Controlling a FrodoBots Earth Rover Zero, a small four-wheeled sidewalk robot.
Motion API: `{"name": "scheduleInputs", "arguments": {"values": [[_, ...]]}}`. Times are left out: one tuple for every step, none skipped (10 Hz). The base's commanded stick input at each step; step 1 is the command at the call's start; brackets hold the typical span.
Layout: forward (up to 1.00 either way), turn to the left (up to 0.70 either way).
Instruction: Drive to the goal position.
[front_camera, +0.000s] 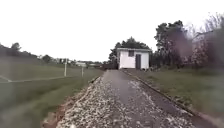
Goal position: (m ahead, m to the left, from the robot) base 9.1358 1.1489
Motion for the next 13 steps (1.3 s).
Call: {"name": "scheduleInputs", "arguments": {"values": [[0.7, 0.0], [0.7, 0.0], [0.7, 0.0], [0.7, 0.0], [0.7, 0.0], [0.7, 0.0], [0.7, 0.0], [0.7, 0.0], [0.7, -0.13], [0.7, -0.24], [0.7, -0.3], [0.7, -0.29], [0.7, -0.29]]}}
